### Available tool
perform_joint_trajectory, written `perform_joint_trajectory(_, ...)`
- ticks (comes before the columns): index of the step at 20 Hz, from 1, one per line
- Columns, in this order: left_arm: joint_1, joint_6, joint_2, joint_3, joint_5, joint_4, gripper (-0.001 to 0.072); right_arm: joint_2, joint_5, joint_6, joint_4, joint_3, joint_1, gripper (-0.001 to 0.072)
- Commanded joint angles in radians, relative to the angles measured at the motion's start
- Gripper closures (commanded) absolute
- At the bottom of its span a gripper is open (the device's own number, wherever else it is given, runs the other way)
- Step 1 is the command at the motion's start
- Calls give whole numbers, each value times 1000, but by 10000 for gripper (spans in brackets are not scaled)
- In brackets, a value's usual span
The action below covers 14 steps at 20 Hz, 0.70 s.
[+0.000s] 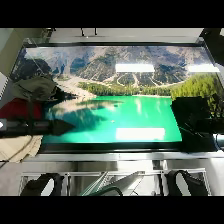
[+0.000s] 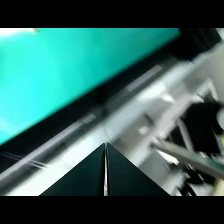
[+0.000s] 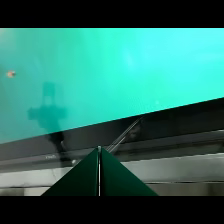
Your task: Fold the shirts.
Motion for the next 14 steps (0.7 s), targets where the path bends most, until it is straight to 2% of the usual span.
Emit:
perform_joint_trajectory(1,77,-36,-119,219,116,181,462,1,0,0,0,0,1,693)
perform_joint_trajectory(2,102,-36,-175,296,167,222,38,0,0,0,0,0,1,693)
perform_joint_trajectory(3,126,-39,-242,378,232,263,15,0,0,0,0,0,1,693)
perform_joint_trajectory(5,149,-39,-388,532,341,352,15,0,0,0,0,0,1,693)
perform_joint_trajectory(7,139,-35,-591,707,398,465,15,0,0,0,0,0,1,693)
perform_joint_trajectory(9,118,-36,-828,886,378,607,15,1,-3,0,0,0,1,693)
perform_joint_trajectory(12,109,-108,-1114,1064,280,834,14,0,-68,0,0,0,1,693)
perform_joint_trajectory(14,119,-140,-1239,1108,271,878,14,1,-68,0,0,0,1,692)
